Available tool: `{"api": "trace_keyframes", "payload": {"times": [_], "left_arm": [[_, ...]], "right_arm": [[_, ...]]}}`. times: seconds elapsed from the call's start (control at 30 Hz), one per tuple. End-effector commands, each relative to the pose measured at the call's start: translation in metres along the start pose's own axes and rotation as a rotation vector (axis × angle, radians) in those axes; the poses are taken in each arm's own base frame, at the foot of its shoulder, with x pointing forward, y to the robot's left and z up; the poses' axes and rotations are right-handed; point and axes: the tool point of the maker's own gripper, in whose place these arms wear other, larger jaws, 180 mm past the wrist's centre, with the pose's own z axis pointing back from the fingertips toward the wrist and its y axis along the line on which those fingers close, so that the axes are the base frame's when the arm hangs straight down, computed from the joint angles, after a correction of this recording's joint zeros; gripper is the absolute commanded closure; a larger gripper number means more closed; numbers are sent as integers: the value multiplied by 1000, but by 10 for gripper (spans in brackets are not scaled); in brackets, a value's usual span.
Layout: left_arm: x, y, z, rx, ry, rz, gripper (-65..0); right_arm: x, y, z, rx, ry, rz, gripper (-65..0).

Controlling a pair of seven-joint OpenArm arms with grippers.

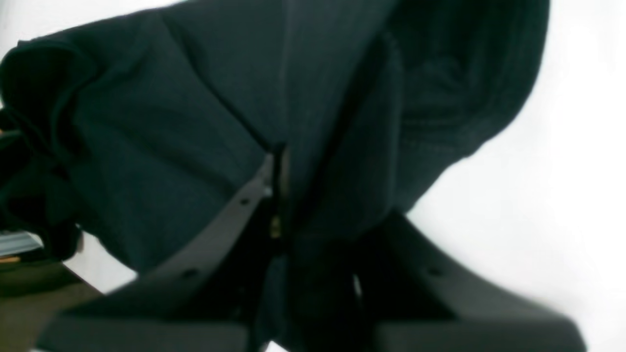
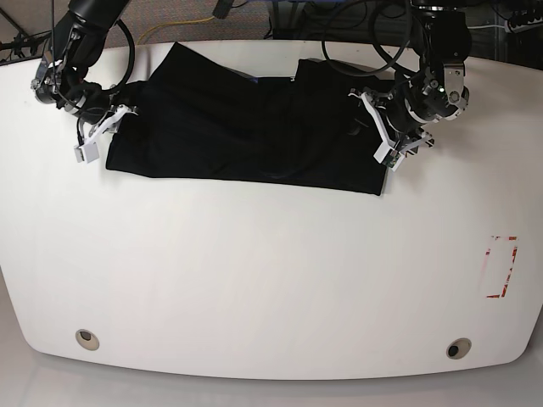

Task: Fold the T-shirt properly
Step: 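Regrasp the folded strip's ends with both grippers, then fold the strip in half again, bringing both grippers together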

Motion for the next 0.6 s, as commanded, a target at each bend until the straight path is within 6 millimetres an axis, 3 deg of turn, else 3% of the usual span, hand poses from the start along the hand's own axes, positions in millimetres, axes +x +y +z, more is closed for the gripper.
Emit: {"api": "trace_keyframes", "payload": {"times": [0.0,0.13,0.23,0.3,0.57], "left_arm": [[-3,0,0,7,20,-6,-358],[0,-16,-10,-27,4,38,-360],[11,-21,-20,-45,-19,65,-360],[12,-26,-29,-66,-17,92,-360],[19,-50,-56,-135,-16,181,-360]], "right_arm": [[36,10,19,-23,-75,120,0],[47,28,29,-37,-66,217,0],[54,53,28,-20,-73,281,0],[68,74,30,-8,-102,360,0],[76,162,0,185,-133,489,0]]}}
